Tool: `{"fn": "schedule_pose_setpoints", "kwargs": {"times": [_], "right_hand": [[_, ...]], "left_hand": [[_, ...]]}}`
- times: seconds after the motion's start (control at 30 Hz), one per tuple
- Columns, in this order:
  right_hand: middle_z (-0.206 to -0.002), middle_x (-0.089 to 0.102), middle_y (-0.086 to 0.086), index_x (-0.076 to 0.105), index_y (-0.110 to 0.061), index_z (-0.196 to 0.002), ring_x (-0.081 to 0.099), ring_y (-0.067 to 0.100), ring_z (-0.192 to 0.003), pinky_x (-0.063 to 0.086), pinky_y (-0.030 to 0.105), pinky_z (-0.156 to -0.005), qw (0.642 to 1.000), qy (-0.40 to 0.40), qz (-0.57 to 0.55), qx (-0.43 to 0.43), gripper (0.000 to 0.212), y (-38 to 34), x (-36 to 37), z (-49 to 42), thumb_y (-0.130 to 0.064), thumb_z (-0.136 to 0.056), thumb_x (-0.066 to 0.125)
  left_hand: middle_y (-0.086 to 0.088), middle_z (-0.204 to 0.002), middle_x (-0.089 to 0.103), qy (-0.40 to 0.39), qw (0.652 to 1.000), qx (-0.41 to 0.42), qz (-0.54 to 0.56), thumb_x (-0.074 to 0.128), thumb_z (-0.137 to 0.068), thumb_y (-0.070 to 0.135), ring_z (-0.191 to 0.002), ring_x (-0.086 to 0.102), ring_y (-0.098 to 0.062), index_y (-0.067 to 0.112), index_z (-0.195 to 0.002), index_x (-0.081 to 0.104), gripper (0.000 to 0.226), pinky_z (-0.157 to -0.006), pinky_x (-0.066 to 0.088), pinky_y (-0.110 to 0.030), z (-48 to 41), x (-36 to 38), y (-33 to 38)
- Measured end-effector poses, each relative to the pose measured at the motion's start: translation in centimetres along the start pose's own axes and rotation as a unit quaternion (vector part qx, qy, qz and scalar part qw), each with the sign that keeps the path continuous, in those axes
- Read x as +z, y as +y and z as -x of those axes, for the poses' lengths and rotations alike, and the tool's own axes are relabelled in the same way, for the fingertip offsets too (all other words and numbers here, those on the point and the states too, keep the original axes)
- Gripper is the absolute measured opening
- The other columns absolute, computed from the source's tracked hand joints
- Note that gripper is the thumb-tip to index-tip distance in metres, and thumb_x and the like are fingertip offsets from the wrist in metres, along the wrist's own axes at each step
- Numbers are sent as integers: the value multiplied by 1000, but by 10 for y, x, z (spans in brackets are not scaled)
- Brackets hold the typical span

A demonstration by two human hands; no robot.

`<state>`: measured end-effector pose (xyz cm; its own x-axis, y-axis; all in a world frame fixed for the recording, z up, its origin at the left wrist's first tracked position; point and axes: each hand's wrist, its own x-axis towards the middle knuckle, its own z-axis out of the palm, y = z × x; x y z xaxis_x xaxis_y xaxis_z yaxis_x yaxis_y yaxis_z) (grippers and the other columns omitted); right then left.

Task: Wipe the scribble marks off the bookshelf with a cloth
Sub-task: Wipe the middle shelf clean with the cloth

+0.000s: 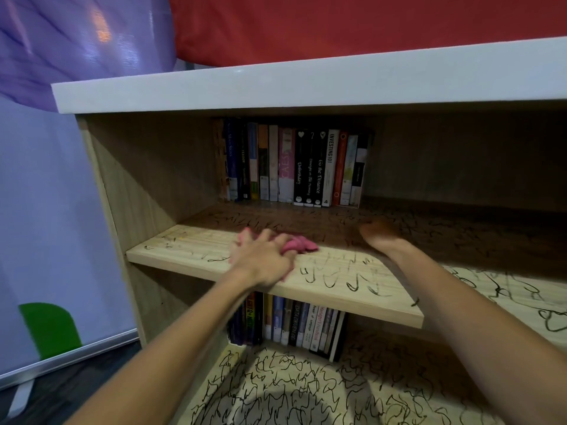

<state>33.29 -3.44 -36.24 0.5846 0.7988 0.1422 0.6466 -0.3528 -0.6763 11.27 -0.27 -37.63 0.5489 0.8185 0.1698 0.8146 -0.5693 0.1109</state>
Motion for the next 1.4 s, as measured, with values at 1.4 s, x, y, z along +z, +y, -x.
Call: {"fn": "schedule_pose_setpoints", "kwargs": {"times": [1.4], "right_hand": [[-154, 26, 15, 32, -5, -146, 22, 28, -143, 15, 36, -116, 977, -105, 176, 53, 44, 80, -75, 33, -23, -106, 22]], "left_hand": [[-3, -159, 15, -63, 996, -40, -46, 29, -97, 45, -145, 5, -36, 36, -149, 19, 54, -116, 1, -61, 12, -3, 14]]}}
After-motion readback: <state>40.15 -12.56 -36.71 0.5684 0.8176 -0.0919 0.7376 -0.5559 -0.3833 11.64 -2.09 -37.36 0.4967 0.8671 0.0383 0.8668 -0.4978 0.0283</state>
